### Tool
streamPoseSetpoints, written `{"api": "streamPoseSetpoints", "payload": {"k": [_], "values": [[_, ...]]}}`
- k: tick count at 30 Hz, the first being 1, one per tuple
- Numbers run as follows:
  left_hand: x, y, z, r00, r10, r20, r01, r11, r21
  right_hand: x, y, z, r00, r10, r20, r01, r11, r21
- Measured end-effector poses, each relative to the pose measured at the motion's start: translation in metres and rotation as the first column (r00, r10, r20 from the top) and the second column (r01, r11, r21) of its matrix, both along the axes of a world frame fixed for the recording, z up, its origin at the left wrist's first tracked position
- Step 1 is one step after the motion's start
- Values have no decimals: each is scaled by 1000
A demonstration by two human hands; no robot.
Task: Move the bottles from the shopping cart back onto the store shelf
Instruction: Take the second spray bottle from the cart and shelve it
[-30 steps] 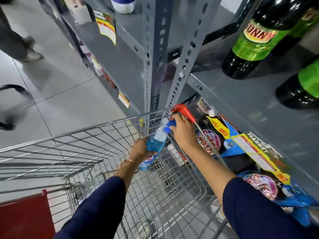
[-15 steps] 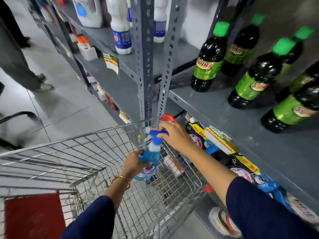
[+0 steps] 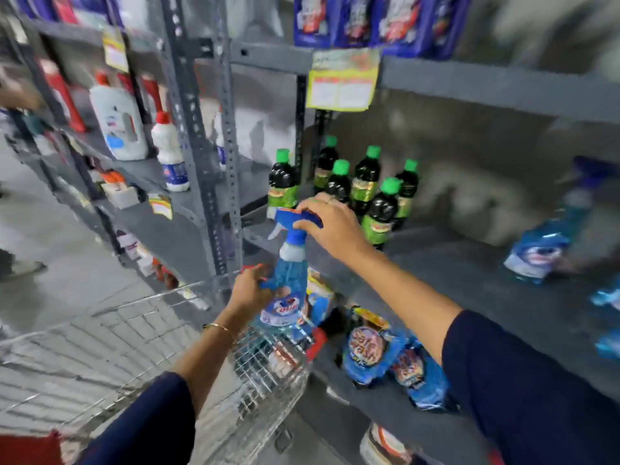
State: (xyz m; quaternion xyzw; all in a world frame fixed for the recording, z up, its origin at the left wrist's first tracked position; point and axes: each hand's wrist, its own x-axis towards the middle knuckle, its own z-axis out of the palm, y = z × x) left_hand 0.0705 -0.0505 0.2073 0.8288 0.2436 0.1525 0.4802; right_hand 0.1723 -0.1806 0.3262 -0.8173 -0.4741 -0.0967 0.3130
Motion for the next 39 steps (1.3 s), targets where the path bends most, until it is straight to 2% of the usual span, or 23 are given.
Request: {"api": "streamPoseSetpoints", "payload": {"k": [4,10,13,16,21,26,33,39], "values": [[33,-58,44,985,-151,85,149,988,29,7,-64,46,990,-110,86,101,989,104],[82,-146,80,937,-301,175,308,951,-13,25,-159,82,954,-283,98,264,949,173],[119,-192,72,905,-393,165,401,916,-20,36,-211,82,915,-391,99,372,913,169],[135,-239,69,895,-420,151,436,894,-101,45,-251,67,875,-475,90,460,876,146],[165,-292,69,859,-498,119,511,851,-121,67,-292,55,809,-588,-4,575,789,218],[200,-319,63,855,-501,136,517,845,-138,89,-314,53,768,-635,-88,637,741,213],[220,-338,58,848,-497,182,528,822,-213,109,-328,49,735,-677,10,656,716,240],[223,-349,58,861,-480,171,507,837,-203,112,-334,45,728,-686,16,660,706,257]]}}
